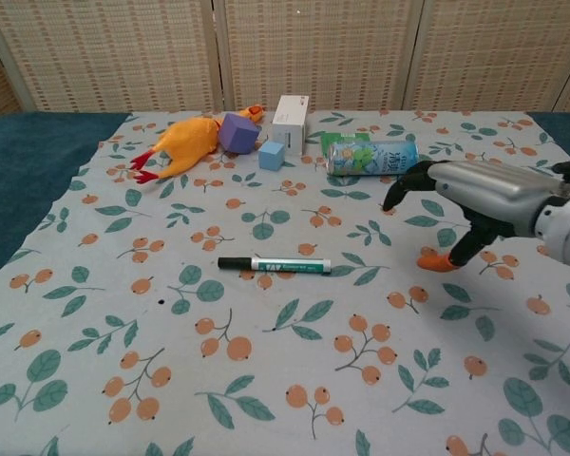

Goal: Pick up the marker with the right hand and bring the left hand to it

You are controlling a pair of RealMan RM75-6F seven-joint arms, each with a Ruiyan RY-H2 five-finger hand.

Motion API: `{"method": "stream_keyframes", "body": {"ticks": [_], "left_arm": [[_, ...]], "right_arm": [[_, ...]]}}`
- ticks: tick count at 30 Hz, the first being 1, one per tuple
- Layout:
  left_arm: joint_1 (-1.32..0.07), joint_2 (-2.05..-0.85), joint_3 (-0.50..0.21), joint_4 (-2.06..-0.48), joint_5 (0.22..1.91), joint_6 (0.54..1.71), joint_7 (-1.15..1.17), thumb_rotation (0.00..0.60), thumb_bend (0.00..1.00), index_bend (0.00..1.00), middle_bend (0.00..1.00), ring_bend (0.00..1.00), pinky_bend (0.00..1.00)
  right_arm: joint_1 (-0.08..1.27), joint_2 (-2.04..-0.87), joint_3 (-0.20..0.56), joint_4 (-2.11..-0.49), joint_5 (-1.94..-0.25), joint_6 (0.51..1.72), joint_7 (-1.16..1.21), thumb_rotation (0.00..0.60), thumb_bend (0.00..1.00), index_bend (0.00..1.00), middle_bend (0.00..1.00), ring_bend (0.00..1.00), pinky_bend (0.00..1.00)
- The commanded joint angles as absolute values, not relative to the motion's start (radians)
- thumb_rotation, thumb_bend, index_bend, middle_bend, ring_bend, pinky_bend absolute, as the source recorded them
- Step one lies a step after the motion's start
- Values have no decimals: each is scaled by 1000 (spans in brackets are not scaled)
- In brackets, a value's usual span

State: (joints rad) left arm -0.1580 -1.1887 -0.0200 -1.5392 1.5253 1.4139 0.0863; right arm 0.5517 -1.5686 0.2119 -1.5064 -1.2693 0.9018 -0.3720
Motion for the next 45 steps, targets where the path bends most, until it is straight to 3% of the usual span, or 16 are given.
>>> {"method": "stream_keyframes", "body": {"ticks": [1,6,17,45], "left_arm": [[-158,-1188,-18,-1540,1524,1411,89,600,395,0,0,0,102],[-157,-1189,-22,-1539,1509,1408,88,600,395,0,0,0,102],[-163,-1185,-26,-1536,1496,1395,75,600,396,0,0,0,102],[-165,-1161,-18,-1545,1504,1388,33,600,395,0,0,0,103]], "right_arm": [[618,-1641,249,-1445,-1211,848,-396,600,143,293,214,0,0],[685,-1719,254,-1369,-1177,818,-412,600,145,341,286,0,0],[802,-1829,264,-1271,-1068,782,-499,600,190,397,334,0,0],[959,-1903,215,-1282,-805,857,-805,600,218,490,404,29,0]]}}
